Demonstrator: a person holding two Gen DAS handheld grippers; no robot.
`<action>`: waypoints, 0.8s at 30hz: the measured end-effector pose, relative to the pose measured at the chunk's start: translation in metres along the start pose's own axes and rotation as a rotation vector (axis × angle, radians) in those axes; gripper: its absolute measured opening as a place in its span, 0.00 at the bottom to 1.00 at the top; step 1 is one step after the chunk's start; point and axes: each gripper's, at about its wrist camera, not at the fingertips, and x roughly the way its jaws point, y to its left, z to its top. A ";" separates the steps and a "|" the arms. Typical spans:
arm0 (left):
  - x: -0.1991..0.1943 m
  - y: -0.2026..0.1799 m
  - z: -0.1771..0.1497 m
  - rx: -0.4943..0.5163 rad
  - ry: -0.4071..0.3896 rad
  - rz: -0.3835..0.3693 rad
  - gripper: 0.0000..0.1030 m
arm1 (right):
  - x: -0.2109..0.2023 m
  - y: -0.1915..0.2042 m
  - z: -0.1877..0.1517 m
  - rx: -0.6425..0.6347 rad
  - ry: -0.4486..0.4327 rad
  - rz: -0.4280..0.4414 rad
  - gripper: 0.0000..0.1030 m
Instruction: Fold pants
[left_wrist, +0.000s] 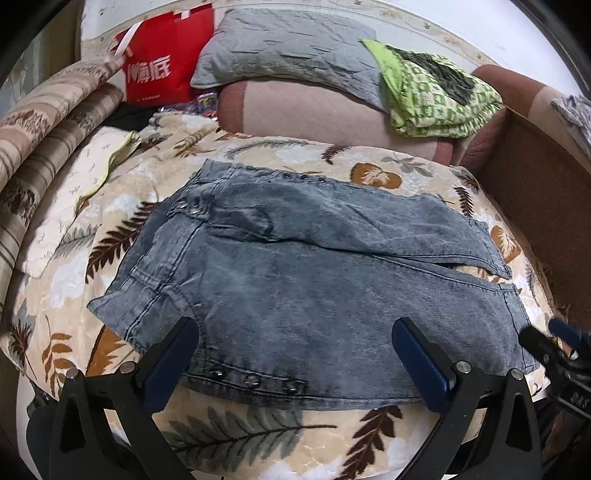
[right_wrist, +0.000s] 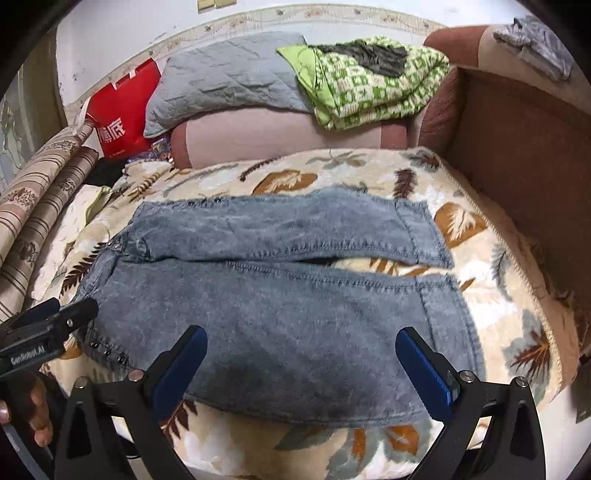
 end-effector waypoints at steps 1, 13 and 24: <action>0.003 0.011 -0.001 -0.021 0.008 0.009 1.00 | 0.001 0.000 -0.005 0.009 0.013 0.022 1.00; 0.040 0.133 -0.008 -0.299 0.104 0.145 1.00 | 0.040 -0.132 -0.087 0.671 0.244 0.259 1.00; 0.067 0.174 -0.020 -0.489 0.145 0.117 0.84 | 0.046 -0.222 -0.104 1.034 0.145 0.292 0.96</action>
